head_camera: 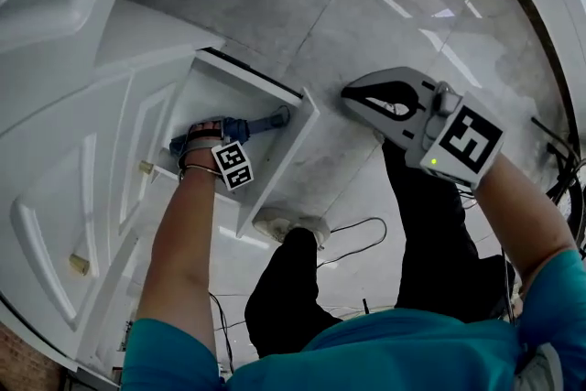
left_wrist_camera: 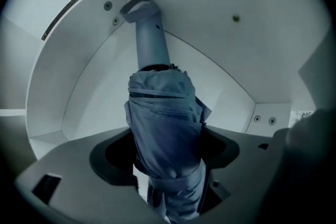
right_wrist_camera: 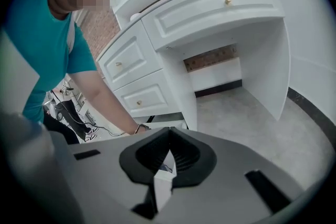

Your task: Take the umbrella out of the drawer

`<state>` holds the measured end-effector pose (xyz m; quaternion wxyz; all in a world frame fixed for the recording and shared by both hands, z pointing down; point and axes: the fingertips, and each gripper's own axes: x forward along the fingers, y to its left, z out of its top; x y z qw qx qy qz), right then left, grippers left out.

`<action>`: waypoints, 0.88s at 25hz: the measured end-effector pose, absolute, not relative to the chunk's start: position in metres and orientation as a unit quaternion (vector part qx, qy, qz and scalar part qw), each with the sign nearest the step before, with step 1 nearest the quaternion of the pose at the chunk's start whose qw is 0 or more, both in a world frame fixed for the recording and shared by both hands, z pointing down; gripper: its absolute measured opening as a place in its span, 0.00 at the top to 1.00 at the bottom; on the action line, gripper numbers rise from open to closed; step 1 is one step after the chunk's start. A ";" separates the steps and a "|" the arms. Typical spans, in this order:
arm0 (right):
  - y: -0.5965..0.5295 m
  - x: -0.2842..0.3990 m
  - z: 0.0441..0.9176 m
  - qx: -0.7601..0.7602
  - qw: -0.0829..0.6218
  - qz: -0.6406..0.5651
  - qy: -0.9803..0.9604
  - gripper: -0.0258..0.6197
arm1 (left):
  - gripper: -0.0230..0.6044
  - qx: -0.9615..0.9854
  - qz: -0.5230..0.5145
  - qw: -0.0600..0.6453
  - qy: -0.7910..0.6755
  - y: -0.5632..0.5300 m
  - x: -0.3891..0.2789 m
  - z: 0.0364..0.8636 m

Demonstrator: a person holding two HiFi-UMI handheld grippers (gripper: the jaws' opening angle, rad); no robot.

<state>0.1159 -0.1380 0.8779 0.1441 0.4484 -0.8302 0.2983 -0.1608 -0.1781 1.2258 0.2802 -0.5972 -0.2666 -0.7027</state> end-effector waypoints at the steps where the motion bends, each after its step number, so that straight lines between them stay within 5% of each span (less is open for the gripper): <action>1: -0.137 0.114 0.879 0.447 0.146 0.300 -0.830 0.93 | 0.41 -0.593 -0.707 0.279 -0.266 -0.178 -0.162 1.228; 4: -0.134 0.109 0.880 0.440 0.150 0.300 -0.833 0.92 | 0.42 -0.592 -0.709 0.275 -0.268 -0.181 -0.156 1.225; 7: -0.134 0.107 0.872 0.437 0.146 0.300 -0.835 0.92 | 0.56 -0.602 -0.712 0.255 -0.255 -0.178 -0.153 1.212; 22: -0.150 0.094 0.703 0.420 0.128 0.260 -0.860 0.93 | 0.57 -0.758 -0.633 0.129 -0.089 -0.157 -0.093 0.963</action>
